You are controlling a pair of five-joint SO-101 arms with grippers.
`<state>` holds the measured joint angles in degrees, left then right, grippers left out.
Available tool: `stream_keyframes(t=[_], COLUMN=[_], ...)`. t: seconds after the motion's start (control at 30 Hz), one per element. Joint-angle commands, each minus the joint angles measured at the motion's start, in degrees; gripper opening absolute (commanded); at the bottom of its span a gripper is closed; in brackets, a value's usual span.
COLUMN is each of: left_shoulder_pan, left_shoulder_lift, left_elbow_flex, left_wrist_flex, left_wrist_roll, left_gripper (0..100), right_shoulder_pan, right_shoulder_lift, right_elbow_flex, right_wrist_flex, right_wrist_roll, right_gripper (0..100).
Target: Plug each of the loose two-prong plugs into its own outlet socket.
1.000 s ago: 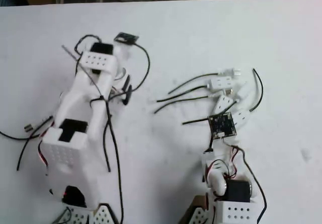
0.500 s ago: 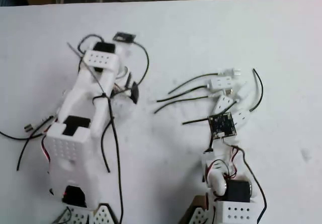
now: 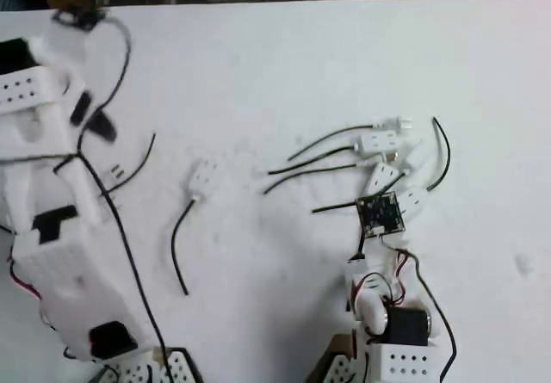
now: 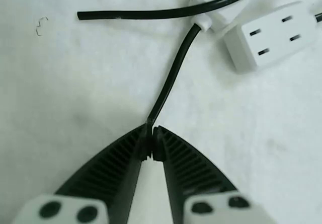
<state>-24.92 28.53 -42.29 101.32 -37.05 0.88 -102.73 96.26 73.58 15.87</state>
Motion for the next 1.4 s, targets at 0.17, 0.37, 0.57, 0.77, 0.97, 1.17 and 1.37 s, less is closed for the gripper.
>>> stream_keyframes(t=[0.17, 0.37, 0.57, 0.77, 0.97, 1.17, 1.37], left_shoulder_pan=[-5.05, -6.64, -4.62, -0.75, 2.24, 4.97, 8.57], left_shoulder_lift=[14.46, 20.00, 23.78, 24.48, 23.87, 17.10, -3.56], left_elbow_flex=[-2.02, -1.76, -2.11, -1.49, -2.02, -4.22, 1.14], left_wrist_flex=[0.62, 0.79, 0.70, 0.62, 0.79, 0.97, 1.05], left_wrist_roll=[-14.68, -17.49, -17.85, -17.67, -13.10, -5.89, 0.62], left_gripper=[28, 28, 24, 11, 3, 3, 3], right_shoulder_pan=[0.13, 0.13, 0.13, 0.13, 0.13, 0.13, 0.13], right_shoulder_lift=[-0.48, -0.48, -0.48, -0.48, -0.48, -0.48, -0.48], right_elbow_flex=[0.62, 0.62, 0.62, 0.62, 0.62, 0.62, 0.62], right_wrist_flex=[-0.84, -0.84, -0.84, -0.84, -0.84, -0.84, -0.84], right_wrist_roll=[-0.18, -0.18, -0.18, -0.18, -0.18, -0.18, -0.18], right_gripper=[1.9, 1.9, 1.9, 1.9, 1.9, 1.9, 1.9])
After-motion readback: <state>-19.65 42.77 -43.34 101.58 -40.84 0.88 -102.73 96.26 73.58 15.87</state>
